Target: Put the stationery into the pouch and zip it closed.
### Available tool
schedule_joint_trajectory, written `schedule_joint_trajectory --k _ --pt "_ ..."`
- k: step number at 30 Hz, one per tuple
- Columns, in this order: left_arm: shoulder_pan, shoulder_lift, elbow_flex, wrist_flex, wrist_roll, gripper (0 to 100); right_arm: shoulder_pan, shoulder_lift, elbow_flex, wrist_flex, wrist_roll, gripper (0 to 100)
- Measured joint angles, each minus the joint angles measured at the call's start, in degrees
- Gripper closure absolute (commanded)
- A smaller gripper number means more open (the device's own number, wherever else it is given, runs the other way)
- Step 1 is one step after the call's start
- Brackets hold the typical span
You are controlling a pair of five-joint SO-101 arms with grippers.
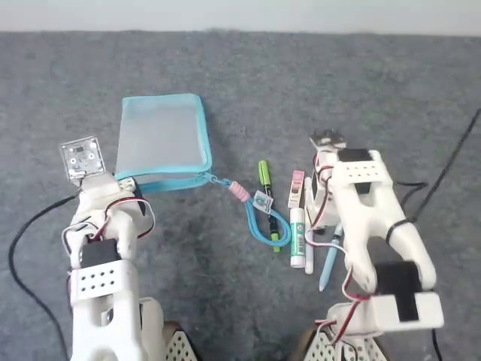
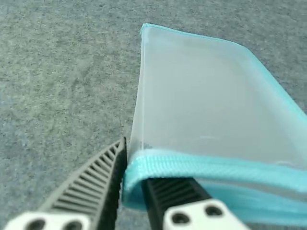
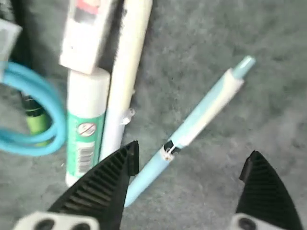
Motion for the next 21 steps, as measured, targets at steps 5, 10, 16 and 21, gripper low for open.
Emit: schedule_joint_trajectory --k 5,10,16,21 --pt "0.0 0.0 0.0 0.0 0.0 99 0.0 3.8 0.1 -3.3 0.0 90.0" --pt "0.0 0.0 0.0 0.0 0.0 99 0.2 4.0 0.1 -4.0 0.0 93.7" --pt "0.0 0.1 0.0 0.0 0.0 99 0.1 4.0 -0.4 -4.5 0.0 99.4" --pt "0.0 0.1 0.0 0.0 0.0 99 2.0 6.0 -8.2 -4.5 0.0 99.1"
